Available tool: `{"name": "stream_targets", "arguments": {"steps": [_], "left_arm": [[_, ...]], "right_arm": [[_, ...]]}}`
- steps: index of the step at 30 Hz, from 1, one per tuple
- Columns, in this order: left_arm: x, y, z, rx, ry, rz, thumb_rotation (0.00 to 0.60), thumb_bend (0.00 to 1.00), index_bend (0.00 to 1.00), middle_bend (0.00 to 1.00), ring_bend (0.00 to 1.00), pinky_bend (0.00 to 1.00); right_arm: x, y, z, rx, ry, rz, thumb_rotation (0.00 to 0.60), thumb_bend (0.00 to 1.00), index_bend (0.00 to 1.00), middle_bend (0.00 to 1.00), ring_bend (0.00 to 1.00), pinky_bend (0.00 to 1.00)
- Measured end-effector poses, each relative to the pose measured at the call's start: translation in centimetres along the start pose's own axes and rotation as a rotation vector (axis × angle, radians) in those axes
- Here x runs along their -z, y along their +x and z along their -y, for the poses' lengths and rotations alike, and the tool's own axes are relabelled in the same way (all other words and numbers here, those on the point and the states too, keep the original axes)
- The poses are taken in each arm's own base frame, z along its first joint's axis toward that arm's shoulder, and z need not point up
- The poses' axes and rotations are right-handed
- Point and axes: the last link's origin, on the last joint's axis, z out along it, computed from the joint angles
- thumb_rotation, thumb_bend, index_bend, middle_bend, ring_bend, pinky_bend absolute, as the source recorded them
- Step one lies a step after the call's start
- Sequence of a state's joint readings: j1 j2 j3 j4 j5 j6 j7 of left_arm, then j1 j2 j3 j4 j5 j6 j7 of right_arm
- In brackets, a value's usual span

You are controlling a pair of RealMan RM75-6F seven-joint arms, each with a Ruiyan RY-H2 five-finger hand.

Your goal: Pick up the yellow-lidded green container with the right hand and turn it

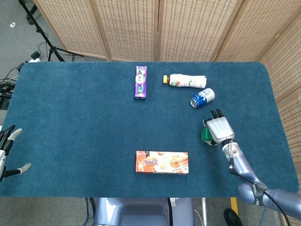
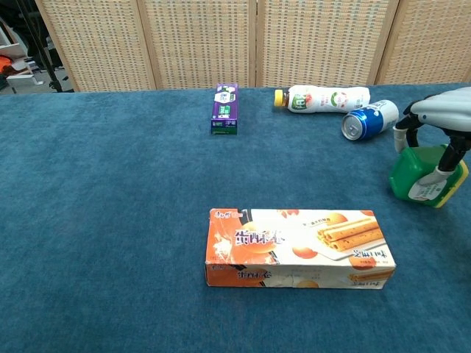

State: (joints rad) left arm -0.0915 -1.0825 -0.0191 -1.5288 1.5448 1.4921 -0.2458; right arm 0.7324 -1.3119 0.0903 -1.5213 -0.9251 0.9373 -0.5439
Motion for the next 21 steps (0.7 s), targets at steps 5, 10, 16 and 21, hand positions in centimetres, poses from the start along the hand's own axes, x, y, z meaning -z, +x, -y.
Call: {"name": "stream_targets", "arguments": {"steps": [5,10,16,21], "left_arm": [[0.1,-0.1,-0.1,-0.001,-0.005,0.002,0.6,0.0,0.05,0.0,0.0,0.05],[0.2,-0.1,-0.2,-0.007,-0.009,0.0,0.6,0.0,0.05,0.0,0.0,0.05],[0.3,-0.4,-0.5,-0.015,-0.016,0.004,0.6,0.0,0.05,0.0,0.0,0.05],[0.3,-0.5,-0.5,-0.017,-0.015,0.007,0.6,0.0,0.05,0.0,0.0,0.05]], "right_arm": [[0.7,0.8,0.1,-0.14,0.057,-0.066,0.6,0.41,0.53,0.44,0.09,0.0],[1.2,1.1,-0.3,-0.33,0.124,-0.132,0.6,0.46,0.54,0.44,0.11,0.0],[1.4,-0.1,-2.1,-0.565,0.164,-0.198,0.6,0.51,0.54,0.44,0.12,0.02],[1.2,-2.9,-4.0,-0.735,0.135,-0.209,0.6,0.55,0.54,0.45,0.12,0.02]]}}
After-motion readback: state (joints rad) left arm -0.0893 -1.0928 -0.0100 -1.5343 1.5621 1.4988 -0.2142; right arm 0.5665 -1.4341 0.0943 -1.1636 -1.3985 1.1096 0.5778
